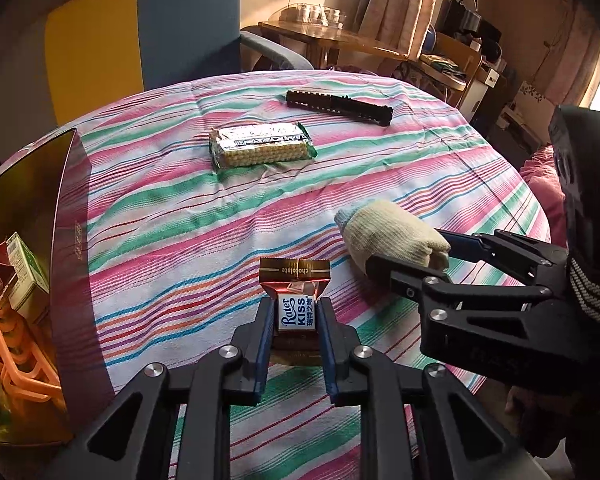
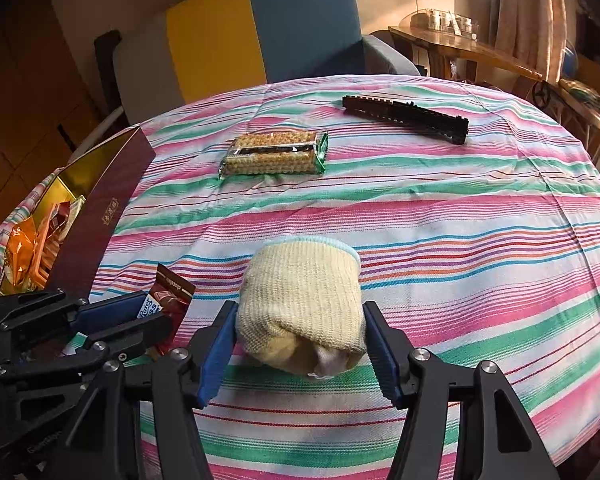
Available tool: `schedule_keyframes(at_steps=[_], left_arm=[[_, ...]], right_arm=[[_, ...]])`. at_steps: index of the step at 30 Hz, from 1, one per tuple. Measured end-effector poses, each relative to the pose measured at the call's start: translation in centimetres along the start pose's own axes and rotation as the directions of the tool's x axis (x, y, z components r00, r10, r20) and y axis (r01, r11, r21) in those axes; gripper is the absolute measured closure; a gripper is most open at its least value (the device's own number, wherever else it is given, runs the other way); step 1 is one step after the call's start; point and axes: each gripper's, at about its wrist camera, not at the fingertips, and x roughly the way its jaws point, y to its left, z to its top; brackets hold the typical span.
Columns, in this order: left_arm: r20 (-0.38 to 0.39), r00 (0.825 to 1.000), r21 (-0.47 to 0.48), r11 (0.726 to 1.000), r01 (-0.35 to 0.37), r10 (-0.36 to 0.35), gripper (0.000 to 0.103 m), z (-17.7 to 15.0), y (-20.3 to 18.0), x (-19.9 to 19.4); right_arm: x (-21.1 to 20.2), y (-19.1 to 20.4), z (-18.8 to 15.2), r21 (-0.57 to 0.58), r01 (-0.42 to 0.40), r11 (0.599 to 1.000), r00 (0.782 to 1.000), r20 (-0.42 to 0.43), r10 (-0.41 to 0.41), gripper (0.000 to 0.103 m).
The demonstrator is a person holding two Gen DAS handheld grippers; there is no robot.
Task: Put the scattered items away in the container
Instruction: 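Carry the chocolate and beige sock over the gold tray with both tools, then open both tools to drop the sock and chocolate into the tray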
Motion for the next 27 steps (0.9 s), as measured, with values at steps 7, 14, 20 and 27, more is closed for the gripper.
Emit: schedule_keyframes(at_steps=[7, 14, 20, 27], left_arm=[[0.084, 0.996, -0.053, 0.998, -0.039, 0.044, 0.082, 0.0, 2.2, -4.0], [0.134, 0.981, -0.176, 0.978, -0.115, 0.139, 0.082, -1.2, 7.1, -8.1], [0.155, 0.957, -0.280, 0.940, -0.195, 0.244, 0.082, -2.9, 12.2, -11.1], [0.142, 0.930, -0.373, 0.889, -0.266, 0.338, 0.082, -4.0, 17.7, -12.8]], right_arm=[[-1.3, 3.0, 1.6, -0.057, -0.038, 0.998, 0.998, 0.047, 0.041, 0.042], [-1.6, 8.2, 3.6, -0.142, -0.110, 0.984, 0.990, 0.071, 0.121, 0.042], [-1.6, 14.0, 4.6, -0.236, -0.188, 0.953, 0.976, 0.067, 0.209, 0.042], [-1.4, 20.6, 5.7, -0.317, -0.269, 0.909, 0.953, 0.049, 0.299, 0.042]])
